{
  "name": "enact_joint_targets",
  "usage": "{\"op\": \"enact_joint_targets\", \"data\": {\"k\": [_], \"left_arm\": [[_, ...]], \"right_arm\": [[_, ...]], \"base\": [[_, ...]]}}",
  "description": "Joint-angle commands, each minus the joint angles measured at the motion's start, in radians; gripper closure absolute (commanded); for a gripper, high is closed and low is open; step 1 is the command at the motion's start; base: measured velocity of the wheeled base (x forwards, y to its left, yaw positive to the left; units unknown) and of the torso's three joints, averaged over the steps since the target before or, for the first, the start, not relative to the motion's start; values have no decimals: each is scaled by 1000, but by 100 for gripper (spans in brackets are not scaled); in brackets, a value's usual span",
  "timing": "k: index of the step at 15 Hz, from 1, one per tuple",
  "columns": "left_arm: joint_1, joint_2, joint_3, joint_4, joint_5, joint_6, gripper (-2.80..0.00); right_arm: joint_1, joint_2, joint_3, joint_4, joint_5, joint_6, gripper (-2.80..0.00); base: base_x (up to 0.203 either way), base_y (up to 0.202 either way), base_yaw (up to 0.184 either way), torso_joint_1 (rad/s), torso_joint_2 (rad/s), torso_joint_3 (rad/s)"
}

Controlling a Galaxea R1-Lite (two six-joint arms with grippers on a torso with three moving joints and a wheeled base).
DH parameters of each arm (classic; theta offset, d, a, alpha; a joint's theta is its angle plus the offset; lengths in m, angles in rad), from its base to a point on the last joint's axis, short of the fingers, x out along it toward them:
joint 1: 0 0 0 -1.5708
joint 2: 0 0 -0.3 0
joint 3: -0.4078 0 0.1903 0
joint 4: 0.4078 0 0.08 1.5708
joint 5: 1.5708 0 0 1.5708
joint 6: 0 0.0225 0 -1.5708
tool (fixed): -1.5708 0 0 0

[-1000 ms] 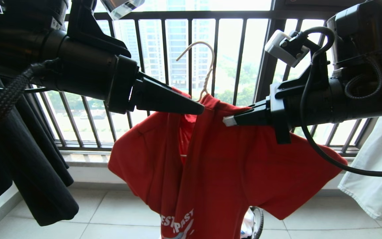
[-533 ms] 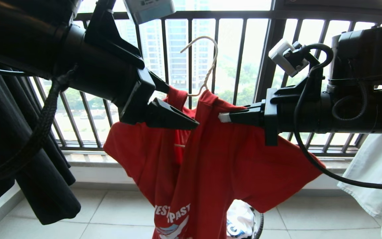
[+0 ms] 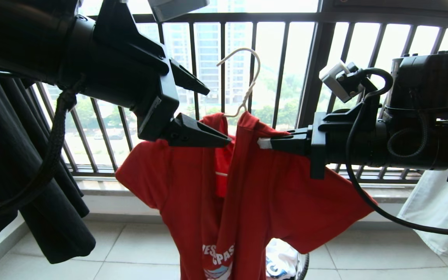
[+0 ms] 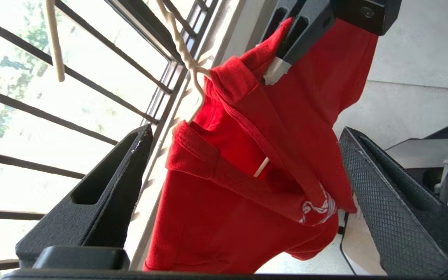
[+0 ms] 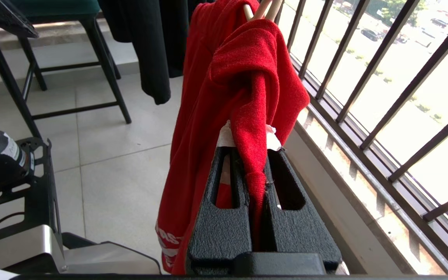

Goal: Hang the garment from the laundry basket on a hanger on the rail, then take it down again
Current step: Hang the clothes rack on the clothesline

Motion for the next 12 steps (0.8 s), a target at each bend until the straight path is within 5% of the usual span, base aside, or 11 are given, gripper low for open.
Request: {"op": "enact_joint_targets", "data": {"k": [1, 8, 9, 12], "left_arm": [[0, -1, 0, -43, -2, 9, -280], [6, -81, 80, -38, -2, -64, -280], [16, -92, 103, -39, -2, -70, 0], [41, -113, 173, -39, -1, -132, 0]], "right_arm": [[2, 7, 0, -3, 5, -2, 0], [-28, 16, -10, -5, 9, 1, 0], [-47, 17, -16, -5, 10, 1, 0], [-107, 22, -28, -5, 11, 1, 0]], "base": [[0, 0, 0, 0, 0, 0], [0, 0, 0, 0, 0, 0], [0, 0, 0, 0, 0, 0], [0, 0, 0, 0, 0, 0]]}}
